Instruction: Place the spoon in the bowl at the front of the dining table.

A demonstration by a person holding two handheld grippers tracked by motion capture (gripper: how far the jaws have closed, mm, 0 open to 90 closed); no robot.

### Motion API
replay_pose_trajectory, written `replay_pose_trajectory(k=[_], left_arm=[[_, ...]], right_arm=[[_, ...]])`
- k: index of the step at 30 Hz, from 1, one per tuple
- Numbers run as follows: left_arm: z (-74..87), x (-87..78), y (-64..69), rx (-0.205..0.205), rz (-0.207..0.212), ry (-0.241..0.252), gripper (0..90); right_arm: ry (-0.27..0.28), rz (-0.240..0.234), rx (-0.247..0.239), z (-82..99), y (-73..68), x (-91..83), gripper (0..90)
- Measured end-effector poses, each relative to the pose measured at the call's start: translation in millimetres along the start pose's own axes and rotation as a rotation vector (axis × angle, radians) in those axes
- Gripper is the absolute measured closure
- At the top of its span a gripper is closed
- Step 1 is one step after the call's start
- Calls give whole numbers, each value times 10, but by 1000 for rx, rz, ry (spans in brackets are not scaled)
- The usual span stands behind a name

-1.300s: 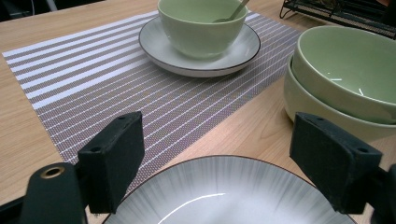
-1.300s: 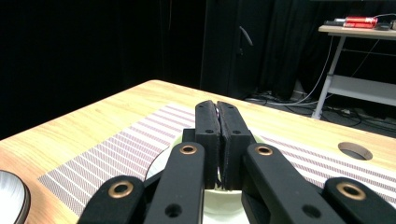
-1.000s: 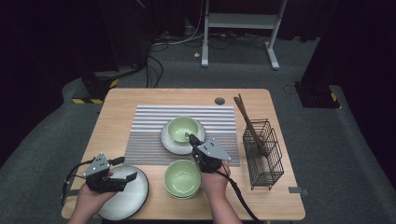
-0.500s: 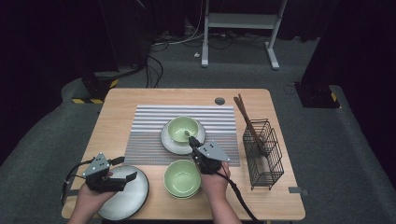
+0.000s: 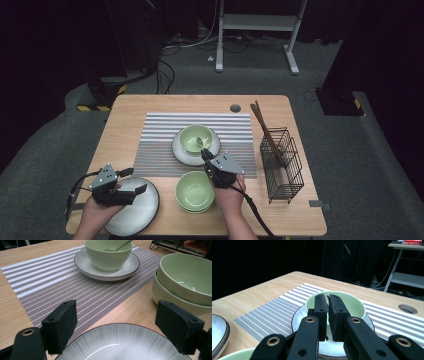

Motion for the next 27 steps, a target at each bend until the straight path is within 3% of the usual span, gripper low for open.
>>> replay_pose_trajectory(k=[27], left_arm=[[11,11,-22,-2,-7,-3,182]], right_arm=[[-29,-29,-5,101,-70,26,786]])
Point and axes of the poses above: each handheld gripper's, and its own axes: x roughly forward along the jaws, z roughly out of its underside, y roughly to its right, the point moved 5 cm from there along x, roughly forward along the jaws, and after that the axes turned 3 degrees about -z, right-handed, at the moved point
